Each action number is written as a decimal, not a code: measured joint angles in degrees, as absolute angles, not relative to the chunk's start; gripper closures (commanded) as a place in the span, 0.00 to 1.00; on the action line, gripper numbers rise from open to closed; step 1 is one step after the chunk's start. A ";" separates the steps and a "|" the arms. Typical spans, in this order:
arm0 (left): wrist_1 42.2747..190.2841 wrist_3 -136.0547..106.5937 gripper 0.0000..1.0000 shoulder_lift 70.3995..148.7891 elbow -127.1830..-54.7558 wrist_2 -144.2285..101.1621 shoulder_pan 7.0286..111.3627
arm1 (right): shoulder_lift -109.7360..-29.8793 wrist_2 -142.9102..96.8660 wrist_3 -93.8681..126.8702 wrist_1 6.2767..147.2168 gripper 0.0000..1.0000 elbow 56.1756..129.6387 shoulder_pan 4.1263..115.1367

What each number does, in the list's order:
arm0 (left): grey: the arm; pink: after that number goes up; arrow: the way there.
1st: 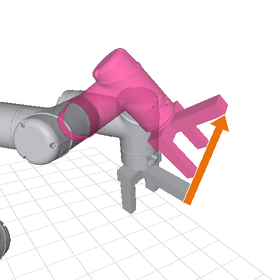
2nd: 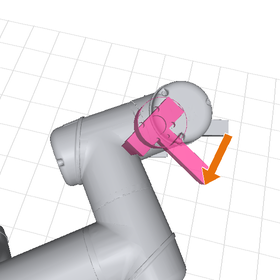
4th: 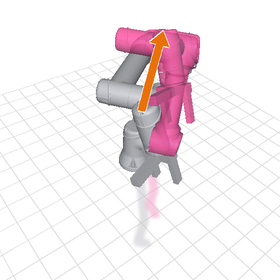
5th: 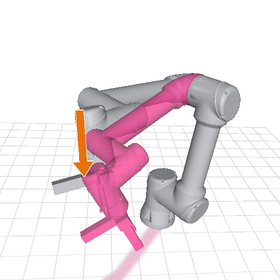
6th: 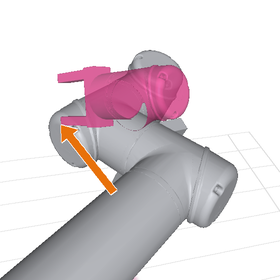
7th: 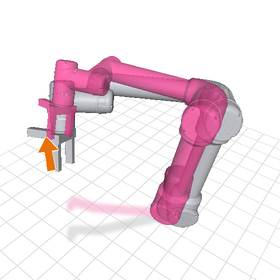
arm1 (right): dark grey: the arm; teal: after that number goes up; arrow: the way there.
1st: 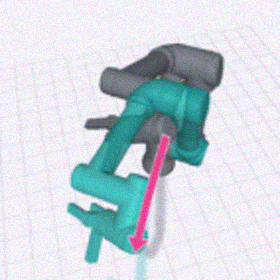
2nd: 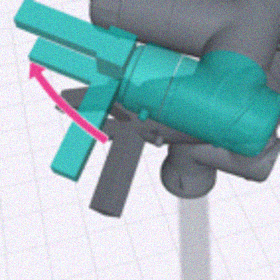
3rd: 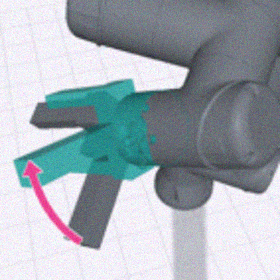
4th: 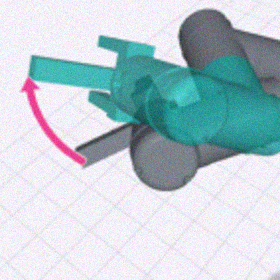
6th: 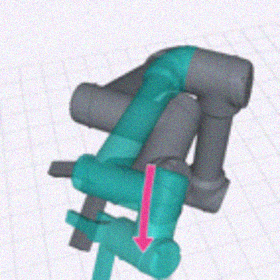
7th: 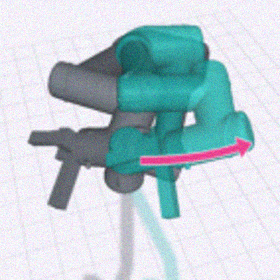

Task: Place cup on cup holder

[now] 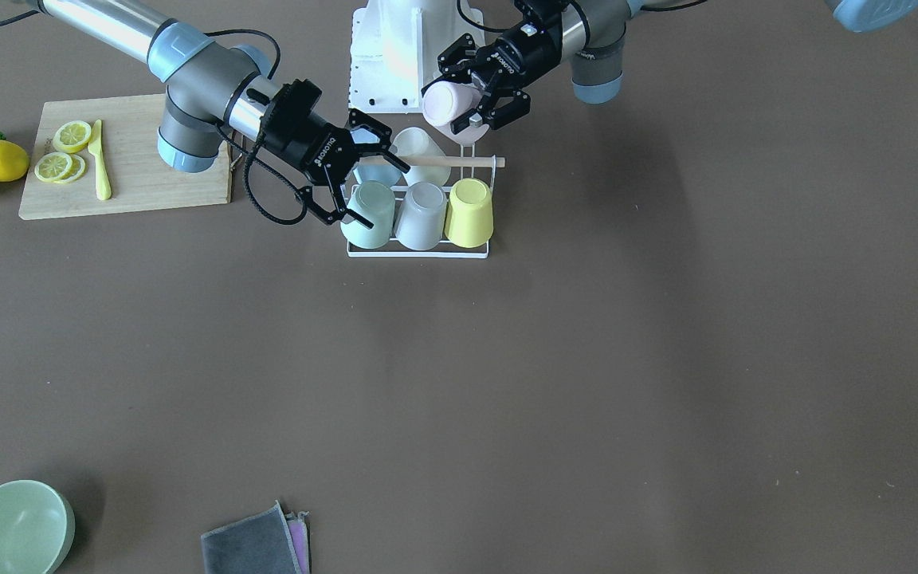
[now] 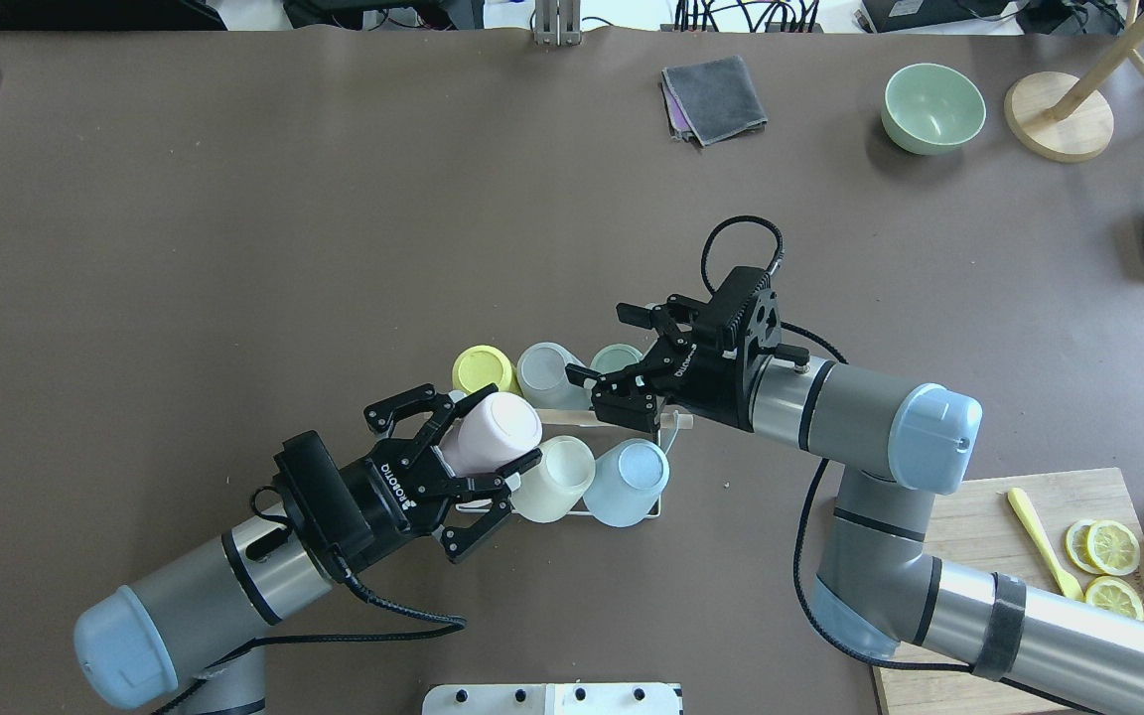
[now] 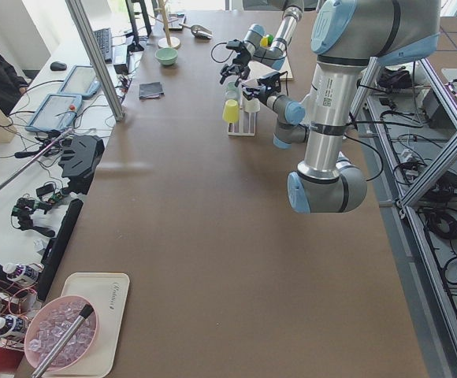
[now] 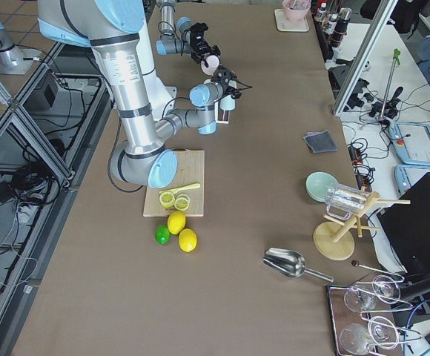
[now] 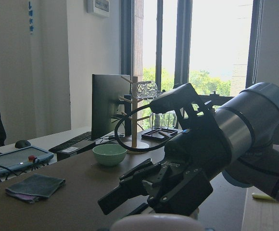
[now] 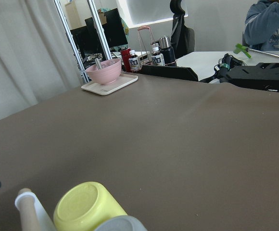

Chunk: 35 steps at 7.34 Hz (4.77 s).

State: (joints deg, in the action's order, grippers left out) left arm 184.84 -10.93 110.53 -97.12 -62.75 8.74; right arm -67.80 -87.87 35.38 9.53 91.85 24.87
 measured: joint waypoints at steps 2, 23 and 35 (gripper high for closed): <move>184.78 -9.99 1.00 110.59 -96.97 -62.47 8.92 | -67.86 -95.58 35.22 23.05 0.00 99.66 29.48; 174.47 -9.62 0.02 112.85 -99.57 -62.91 13.30 | -91.51 -135.99 4.21 88.60 0.00 90.01 89.51; 128.97 -21.56 0.02 108.68 -99.82 -98.41 44.35 | -89.72 -133.21 4.22 91.15 0.00 90.00 89.12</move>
